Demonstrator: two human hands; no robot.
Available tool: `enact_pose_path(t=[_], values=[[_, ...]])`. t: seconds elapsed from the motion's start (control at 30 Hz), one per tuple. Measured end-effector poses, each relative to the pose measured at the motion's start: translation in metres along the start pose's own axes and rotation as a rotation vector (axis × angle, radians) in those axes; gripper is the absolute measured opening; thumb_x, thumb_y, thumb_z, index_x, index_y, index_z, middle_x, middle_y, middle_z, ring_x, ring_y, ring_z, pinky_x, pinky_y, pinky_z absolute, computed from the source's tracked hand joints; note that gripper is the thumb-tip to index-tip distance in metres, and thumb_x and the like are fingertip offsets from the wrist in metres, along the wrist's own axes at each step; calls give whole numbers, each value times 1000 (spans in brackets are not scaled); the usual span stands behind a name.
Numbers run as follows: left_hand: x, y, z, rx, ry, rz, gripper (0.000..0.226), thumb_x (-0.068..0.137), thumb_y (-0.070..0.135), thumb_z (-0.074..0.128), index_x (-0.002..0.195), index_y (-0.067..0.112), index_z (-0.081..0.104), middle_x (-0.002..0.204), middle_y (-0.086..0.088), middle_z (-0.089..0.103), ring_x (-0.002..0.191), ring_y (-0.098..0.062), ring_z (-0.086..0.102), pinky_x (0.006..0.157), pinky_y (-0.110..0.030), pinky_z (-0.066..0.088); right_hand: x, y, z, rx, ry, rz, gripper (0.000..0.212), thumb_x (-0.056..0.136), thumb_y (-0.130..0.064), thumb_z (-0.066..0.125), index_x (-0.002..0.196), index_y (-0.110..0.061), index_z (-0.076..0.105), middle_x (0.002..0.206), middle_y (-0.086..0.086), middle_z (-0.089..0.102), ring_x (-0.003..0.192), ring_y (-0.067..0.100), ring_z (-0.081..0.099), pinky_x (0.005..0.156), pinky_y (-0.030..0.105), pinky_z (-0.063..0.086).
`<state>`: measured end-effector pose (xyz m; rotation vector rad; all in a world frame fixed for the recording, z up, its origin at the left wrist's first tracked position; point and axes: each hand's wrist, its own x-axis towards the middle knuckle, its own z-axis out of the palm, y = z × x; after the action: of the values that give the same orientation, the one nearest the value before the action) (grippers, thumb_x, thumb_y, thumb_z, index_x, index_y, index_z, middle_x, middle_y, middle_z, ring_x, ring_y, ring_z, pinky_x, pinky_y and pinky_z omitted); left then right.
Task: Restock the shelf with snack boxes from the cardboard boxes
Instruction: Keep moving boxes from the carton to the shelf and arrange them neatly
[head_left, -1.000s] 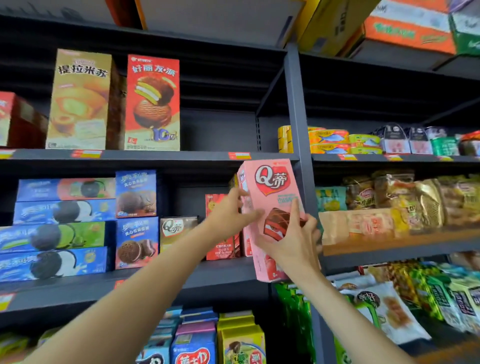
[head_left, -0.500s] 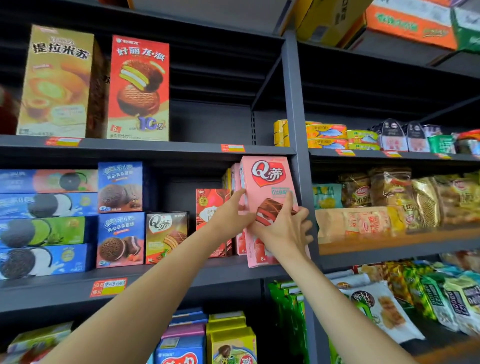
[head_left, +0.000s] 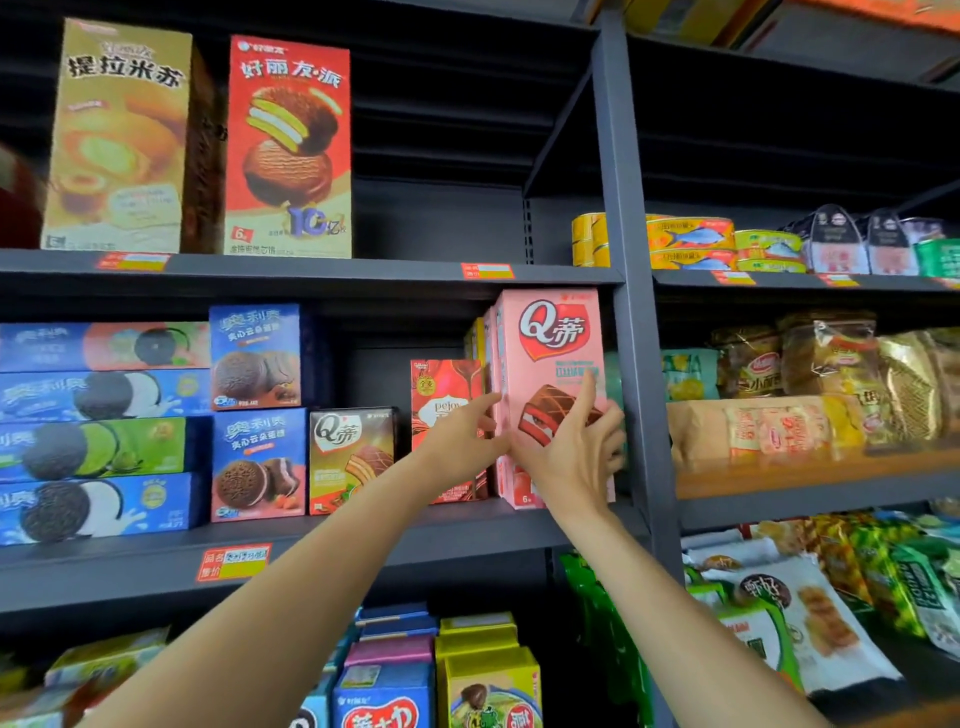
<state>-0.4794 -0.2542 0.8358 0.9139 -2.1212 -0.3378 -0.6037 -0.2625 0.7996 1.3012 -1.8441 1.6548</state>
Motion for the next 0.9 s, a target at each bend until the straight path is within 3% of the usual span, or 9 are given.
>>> enact_pose_path(t=[0.17, 0.27, 0.4, 0.53, 0.63, 0.73, 0.83, 0.9], values=[[3, -8, 7, -26, 0, -1, 56, 93, 15, 49, 145, 20, 28, 135, -8, 49, 116, -24, 54, 94, -30, 45, -1, 2, 7, -41, 6, -31, 110, 75, -65, 61, 150, -15, -2, 147, 22, 12, 131, 41, 24, 107, 54, 21], [1, -9, 11, -9, 60, 47, 50, 93, 12, 48, 141, 16, 35, 133, -7, 51, 107, -21, 57, 81, -23, 45, -10, 4, 14, -81, 123, -157, 100, 76, -57, 65, 147, -5, 18, 147, 30, 19, 133, 48, 25, 107, 61, 23], [-16, -20, 8, 17, 413, 193, 31, 88, 6, 51, 118, 10, 54, 115, -4, 55, 96, -14, 54, 82, -24, 43, -27, -12, 15, 65, 299, -375, 70, 82, -34, 65, 137, -6, 31, 143, 29, 28, 131, 44, 29, 106, 59, 29], [-50, -42, -17, -126, 830, 199, 24, 78, 8, 47, 101, 10, 54, 99, 2, 49, 95, -18, 49, 84, -26, 39, -62, -73, 26, 416, 339, -544, 47, 79, -7, 54, 125, -3, 44, 134, 25, 38, 124, 31, 33, 104, 42, 31], [-91, -76, -61, -111, 979, 163, 29, 72, 9, 42, 98, 5, 52, 97, -2, 48, 95, -22, 48, 83, -28, 37, -112, -130, 48, 675, 240, -565, 45, 74, -2, 43, 119, 2, 50, 129, 25, 40, 121, 27, 35, 104, 42, 34], [-159, -130, -116, 40, 1081, 66, 30, 70, 7, 42, 98, 2, 52, 97, -5, 48, 94, -23, 48, 82, -28, 35, -187, -181, 73, 820, 94, -628, 40, 74, 2, 49, 113, 8, 53, 123, 28, 42, 119, 25, 35, 105, 38, 31], [-264, -201, -168, 295, 1119, -31, 28, 71, 6, 43, 97, 1, 52, 96, -5, 48, 91, -18, 46, 79, -29, 35, -292, -221, 99, 961, -205, -702, 41, 74, 6, 53, 115, 9, 51, 123, 29, 40, 119, 26, 35, 103, 42, 37], [-349, -258, -193, 426, 1113, -180, 29, 70, 7, 42, 97, 0, 51, 97, -11, 50, 91, -18, 44, 81, -29, 35, -378, -238, 123, 978, -424, -756, 40, 76, 5, 54, 116, 9, 51, 123, 29, 40, 119, 26, 36, 104, 37, 37]])
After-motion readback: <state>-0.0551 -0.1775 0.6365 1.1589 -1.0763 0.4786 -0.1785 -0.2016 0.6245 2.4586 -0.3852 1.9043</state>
